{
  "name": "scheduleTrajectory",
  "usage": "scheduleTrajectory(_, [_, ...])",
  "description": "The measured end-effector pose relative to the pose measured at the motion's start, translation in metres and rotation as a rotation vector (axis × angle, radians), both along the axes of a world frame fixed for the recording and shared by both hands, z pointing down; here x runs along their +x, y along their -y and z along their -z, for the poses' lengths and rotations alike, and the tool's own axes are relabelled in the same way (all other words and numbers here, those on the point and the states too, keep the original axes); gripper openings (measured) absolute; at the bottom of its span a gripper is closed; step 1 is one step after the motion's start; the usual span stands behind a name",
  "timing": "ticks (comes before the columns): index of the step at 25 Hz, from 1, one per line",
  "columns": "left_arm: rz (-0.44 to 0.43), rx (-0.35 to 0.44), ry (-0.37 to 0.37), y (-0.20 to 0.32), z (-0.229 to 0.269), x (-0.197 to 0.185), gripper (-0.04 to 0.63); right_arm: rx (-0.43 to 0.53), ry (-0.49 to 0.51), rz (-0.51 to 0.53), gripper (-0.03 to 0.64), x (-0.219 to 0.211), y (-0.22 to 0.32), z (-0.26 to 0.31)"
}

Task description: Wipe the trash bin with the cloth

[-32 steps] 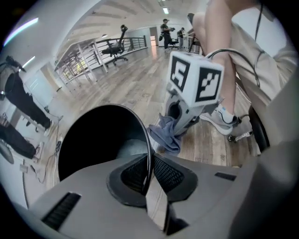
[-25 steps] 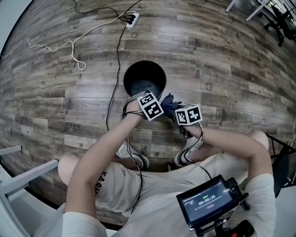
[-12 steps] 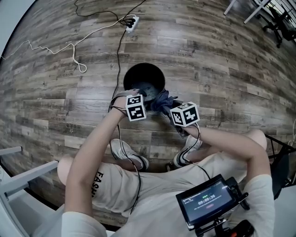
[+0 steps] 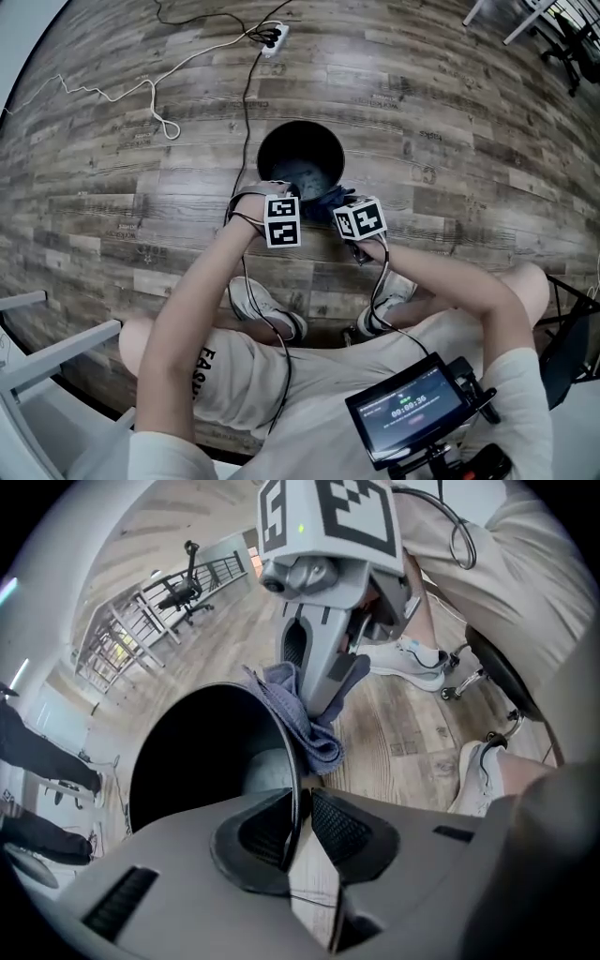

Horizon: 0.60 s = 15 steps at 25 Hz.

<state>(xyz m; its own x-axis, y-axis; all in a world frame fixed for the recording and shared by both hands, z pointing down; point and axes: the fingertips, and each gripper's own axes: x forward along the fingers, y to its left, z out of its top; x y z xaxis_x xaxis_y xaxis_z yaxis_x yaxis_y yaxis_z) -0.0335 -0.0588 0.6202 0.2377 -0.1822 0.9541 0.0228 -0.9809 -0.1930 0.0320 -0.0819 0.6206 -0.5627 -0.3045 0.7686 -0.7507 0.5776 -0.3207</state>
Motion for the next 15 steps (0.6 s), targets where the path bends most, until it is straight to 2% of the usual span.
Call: scheduleTrajectory(15, [-0.033, 0.007, -0.013, -0.001, 0.002, 0.006, 0.06, -0.059, -0.15, -0.041, 0.081, 0.003, 0.011, -0.119])
